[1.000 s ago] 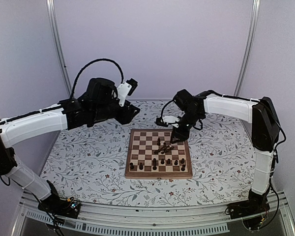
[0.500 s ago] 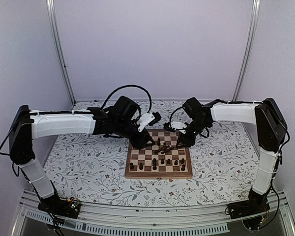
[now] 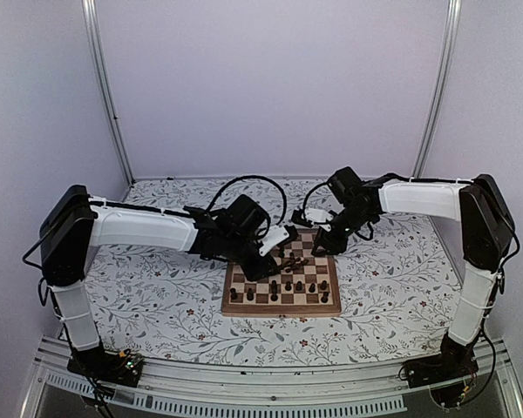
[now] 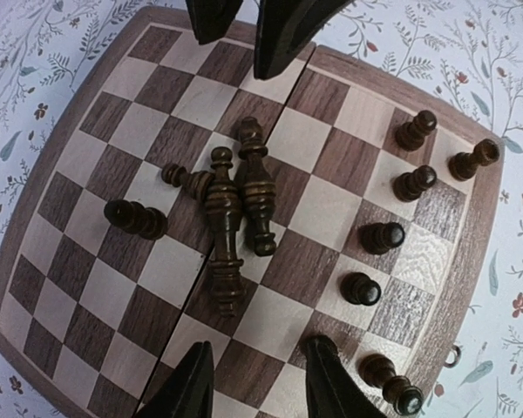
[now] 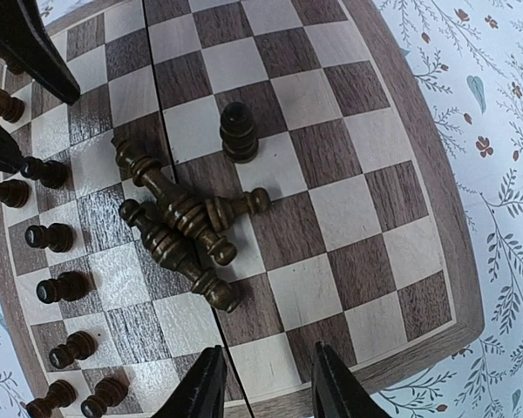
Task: Set up the chess pieces on the board
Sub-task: Pick up the chess piece from the chessboard, then place the chess piece on the chessboard.
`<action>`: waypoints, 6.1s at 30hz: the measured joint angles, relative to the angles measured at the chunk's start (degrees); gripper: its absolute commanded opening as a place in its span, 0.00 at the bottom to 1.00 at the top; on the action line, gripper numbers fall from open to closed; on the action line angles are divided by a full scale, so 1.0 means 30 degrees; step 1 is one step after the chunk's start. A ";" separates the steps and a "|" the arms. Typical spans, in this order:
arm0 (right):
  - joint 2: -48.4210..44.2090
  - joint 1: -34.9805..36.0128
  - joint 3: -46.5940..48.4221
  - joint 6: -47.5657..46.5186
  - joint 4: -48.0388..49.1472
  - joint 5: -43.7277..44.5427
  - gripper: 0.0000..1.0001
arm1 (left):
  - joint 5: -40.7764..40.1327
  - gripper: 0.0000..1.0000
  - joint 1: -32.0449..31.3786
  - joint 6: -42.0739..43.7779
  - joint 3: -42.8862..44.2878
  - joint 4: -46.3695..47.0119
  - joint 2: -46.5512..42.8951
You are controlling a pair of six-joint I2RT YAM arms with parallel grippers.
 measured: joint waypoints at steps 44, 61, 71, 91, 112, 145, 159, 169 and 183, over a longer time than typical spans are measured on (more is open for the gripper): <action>-0.0291 -0.0903 -0.0918 0.0036 0.0801 0.1960 0.38 | -0.1093 0.26 0.0291 0.0481 -0.0262 0.3395 0.2470; -0.0284 -0.0933 -0.0911 0.0080 0.0816 0.1727 0.39 | -0.0809 0.09 0.0430 0.0831 -0.0277 0.3381 0.2361; -0.0233 -0.1239 0.1756 0.0576 -0.0772 -0.1996 0.43 | -0.0073 0.07 0.1413 0.0962 -0.0729 0.3818 -0.0073; 0.1996 -0.1239 0.3818 0.0590 -0.3126 -0.8714 0.46 | 0.2521 0.06 0.1960 -0.0226 -0.0911 0.4386 -0.0430; 0.2484 -0.1246 0.4444 0.0911 -0.3410 -0.9632 0.09 | 0.3905 0.06 0.1996 -0.0743 -0.0976 0.4597 -0.0430; 0.3774 -0.1647 0.4269 0.2186 -0.2157 -0.4401 0.42 | 0.3031 0.05 0.2040 -0.1865 -0.0721 0.3104 -0.0809; -0.3468 0.0408 0.2069 -0.2215 -0.2361 -0.3417 0.45 | 0.8466 0.07 0.2149 -0.3293 0.0889 0.1472 -0.1290; -0.3504 0.4080 0.1690 -0.4575 -0.2397 0.1625 0.47 | 1.0579 0.07 0.2521 -0.3781 0.0925 -0.0277 -0.1231; -0.3563 0.4809 0.2004 -0.5515 -0.3883 0.3723 0.47 | 1.0703 0.07 0.2608 -0.3891 0.0962 -0.0342 -0.1231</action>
